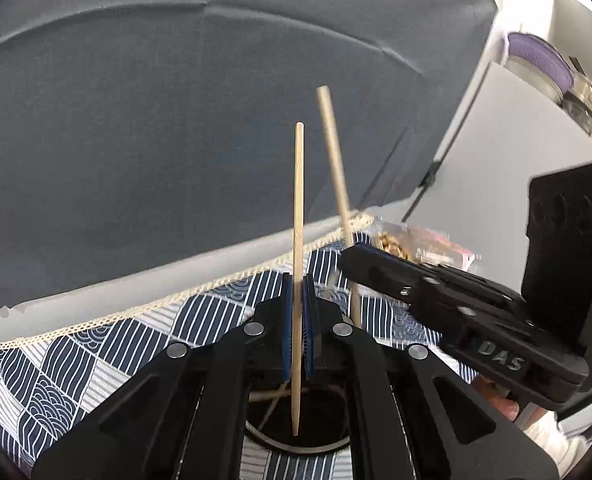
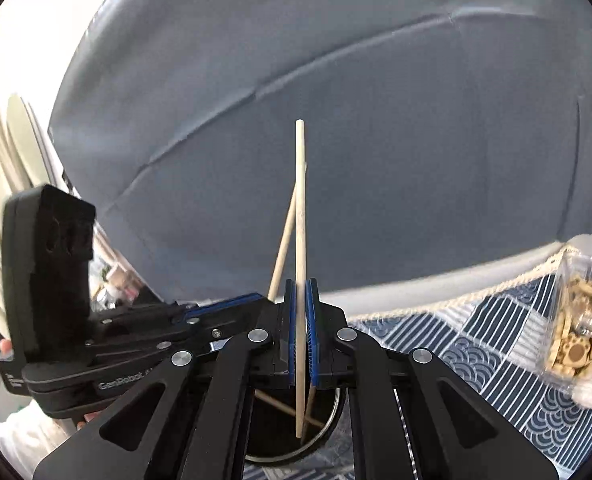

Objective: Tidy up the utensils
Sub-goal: 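Open the left tool over the black cup while the right tool releases its chopstick inside, then pull both open tools back from the black cup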

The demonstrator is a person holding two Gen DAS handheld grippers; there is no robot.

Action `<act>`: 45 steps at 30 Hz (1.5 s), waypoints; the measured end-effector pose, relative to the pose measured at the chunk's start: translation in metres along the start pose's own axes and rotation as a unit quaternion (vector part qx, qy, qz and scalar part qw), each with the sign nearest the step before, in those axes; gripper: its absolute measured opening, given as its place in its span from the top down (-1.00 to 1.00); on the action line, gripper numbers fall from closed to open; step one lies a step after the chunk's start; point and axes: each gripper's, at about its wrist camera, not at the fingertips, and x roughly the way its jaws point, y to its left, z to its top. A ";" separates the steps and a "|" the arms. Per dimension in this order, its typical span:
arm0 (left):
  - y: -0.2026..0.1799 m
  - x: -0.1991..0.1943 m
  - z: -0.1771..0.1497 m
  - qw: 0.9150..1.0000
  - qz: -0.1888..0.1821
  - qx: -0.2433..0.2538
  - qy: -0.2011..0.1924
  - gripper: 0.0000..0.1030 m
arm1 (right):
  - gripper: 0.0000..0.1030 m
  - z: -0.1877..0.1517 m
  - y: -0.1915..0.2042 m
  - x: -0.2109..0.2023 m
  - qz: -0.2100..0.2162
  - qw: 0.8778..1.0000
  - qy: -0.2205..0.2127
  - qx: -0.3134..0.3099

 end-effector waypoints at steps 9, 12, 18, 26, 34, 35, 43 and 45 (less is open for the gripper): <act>-0.003 -0.029 -0.016 1.000 0.023 0.007 0.014 0.62 | 0.83 -0.015 0.011 -0.020 -0.025 1.000 0.015 -0.011; -0.001 -0.046 -0.020 0.999 0.037 0.003 0.002 0.09 | 0.82 -0.014 0.016 -0.035 -0.040 0.999 0.005 -0.015; 0.009 -0.076 -0.036 0.998 0.060 -0.018 -0.002 -0.37 | 0.13 -0.017 0.023 -0.065 -0.088 0.996 -0.007 -0.025; 0.014 -0.097 -0.059 0.995 0.095 -0.018 0.017 -0.77 | -0.52 -0.030 0.027 -0.094 -0.118 0.993 -0.007 -0.023; 0.026 -0.116 -0.092 0.991 0.124 -0.042 0.033 -0.88 | -0.70 -0.044 0.033 -0.120 -0.151 0.989 0.002 -0.004; 0.027 -0.118 -0.097 0.990 0.128 -0.044 0.032 -0.88 | -0.71 -0.046 0.034 -0.123 -0.158 0.987 0.004 -0.005; 0.030 -0.132 -0.120 0.985 0.161 -0.051 0.043 -0.88 | -0.76 -0.061 0.040 -0.133 -0.178 0.984 0.018 -0.012; 0.032 -0.133 -0.124 0.983 0.165 -0.057 0.049 -0.88 | -0.76 -0.064 0.042 -0.134 -0.175 0.984 0.024 -0.016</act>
